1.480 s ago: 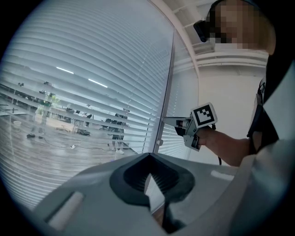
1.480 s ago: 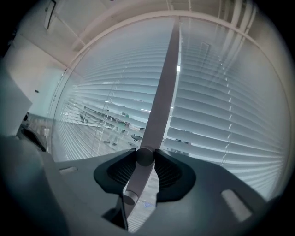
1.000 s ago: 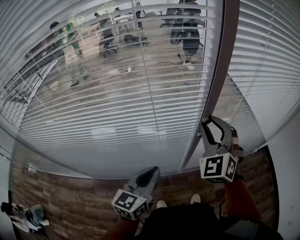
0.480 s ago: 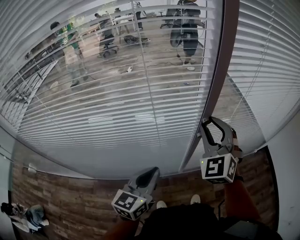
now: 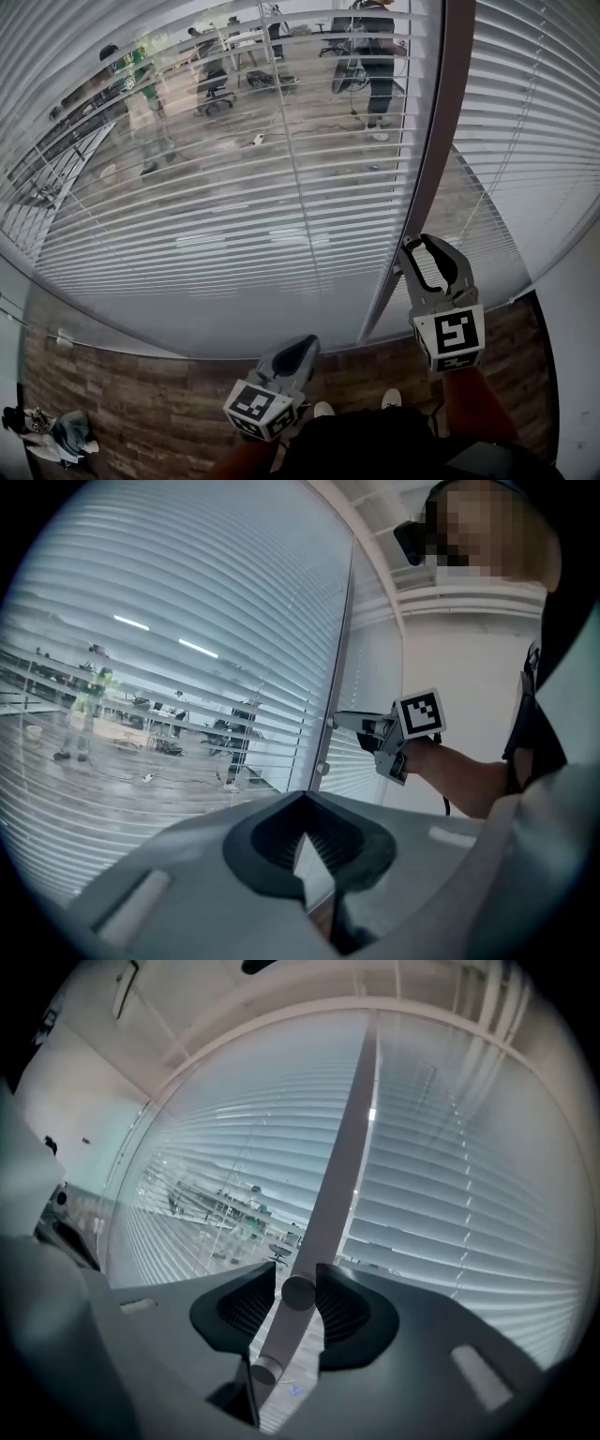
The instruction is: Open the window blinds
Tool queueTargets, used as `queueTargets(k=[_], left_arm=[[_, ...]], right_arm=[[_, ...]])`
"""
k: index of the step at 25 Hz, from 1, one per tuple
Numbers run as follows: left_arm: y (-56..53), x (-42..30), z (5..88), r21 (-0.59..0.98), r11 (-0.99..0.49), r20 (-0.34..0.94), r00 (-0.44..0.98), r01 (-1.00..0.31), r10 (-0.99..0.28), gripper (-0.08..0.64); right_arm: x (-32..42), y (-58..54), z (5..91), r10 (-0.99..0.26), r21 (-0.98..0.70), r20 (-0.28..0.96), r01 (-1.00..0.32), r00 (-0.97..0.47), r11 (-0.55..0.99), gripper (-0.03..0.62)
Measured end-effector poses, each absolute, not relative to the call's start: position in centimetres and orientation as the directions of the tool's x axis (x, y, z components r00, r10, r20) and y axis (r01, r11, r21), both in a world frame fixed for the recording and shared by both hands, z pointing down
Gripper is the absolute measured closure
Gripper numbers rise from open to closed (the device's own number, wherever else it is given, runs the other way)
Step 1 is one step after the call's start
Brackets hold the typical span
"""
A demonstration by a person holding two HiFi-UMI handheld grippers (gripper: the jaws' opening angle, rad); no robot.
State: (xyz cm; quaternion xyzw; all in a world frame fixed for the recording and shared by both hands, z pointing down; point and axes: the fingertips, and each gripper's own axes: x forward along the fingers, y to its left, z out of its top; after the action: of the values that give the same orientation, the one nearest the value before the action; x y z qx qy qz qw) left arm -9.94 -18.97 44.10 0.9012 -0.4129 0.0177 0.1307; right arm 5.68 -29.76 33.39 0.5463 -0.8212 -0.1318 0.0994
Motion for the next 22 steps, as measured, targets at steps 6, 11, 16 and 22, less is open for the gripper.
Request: queueTargets(k=[6,11,16,22], left_arm=[[-19.3,-10.0,44.0,0.220,-0.617,0.137,0.650,-0.755,-0.747,0.559],[-19.0,-9.8,44.4,0.224,-0.626,0.134,0.659,-0.747,-0.740,0.559],[-18.8,-9.9,44.1,0.224,-0.622,0.133,0.655,-0.751,-0.744,0.559],[-19.0,-10.1,44.0,0.219,-0.622,0.129,0.654,-0.752,-0.745,0.559]], right_arm=[[6.8,-30.6,34.3,-0.921,0.085,0.040,-0.917,-0.386,0.388,0.425],[6.7,-31.0,35.2,-0.908,-0.049,0.062,-0.910,-0.413,0.411,0.423],[6.8,-30.8,34.7,-0.915,-0.057,0.050,-0.915,-0.401,0.399,0.428],[6.7,-31.0,34.8,-0.917,-0.001,0.065,-0.919,-0.394,0.395,0.437]])
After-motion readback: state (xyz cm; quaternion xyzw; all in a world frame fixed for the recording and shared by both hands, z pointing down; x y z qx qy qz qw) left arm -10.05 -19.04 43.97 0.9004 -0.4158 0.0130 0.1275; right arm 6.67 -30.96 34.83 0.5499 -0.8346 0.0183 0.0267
